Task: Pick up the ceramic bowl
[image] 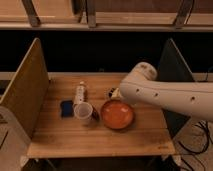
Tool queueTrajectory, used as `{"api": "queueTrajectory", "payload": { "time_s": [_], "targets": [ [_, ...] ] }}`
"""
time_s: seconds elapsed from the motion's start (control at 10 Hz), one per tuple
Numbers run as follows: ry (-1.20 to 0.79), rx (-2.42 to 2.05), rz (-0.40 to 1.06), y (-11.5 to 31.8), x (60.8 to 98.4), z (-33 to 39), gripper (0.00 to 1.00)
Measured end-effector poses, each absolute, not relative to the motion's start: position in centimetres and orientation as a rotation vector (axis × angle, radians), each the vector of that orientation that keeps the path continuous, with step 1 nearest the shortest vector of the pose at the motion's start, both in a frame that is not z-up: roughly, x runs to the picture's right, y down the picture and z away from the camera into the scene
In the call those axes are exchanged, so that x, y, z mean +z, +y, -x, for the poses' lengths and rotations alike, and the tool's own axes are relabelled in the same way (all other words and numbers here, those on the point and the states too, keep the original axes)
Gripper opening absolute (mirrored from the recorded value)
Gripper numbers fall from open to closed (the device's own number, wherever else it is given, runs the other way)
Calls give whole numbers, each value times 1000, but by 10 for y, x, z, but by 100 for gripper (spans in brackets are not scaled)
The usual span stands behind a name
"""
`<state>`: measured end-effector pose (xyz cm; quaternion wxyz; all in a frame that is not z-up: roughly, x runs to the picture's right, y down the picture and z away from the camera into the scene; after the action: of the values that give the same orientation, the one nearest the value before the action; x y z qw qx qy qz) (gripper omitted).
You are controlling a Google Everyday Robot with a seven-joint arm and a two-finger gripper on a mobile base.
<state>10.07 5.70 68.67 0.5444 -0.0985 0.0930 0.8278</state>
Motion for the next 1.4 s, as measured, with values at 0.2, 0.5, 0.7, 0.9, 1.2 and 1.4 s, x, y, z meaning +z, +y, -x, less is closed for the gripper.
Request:
{"api": "queueTrajectory", "payload": {
  "time_s": [0.2, 0.5, 0.7, 0.9, 1.2, 1.4],
  "targets": [
    [211, 1966, 233, 58, 686, -101, 65],
    [228, 1947, 278, 67, 723, -103, 65],
    [264, 1950, 328, 81, 763, -111, 65],
    [282, 1930, 404, 89, 807, -105, 65],
    [228, 1881, 517, 71, 847, -64, 65],
    [198, 1865, 559, 64, 856, -45, 65]
  ]
}}
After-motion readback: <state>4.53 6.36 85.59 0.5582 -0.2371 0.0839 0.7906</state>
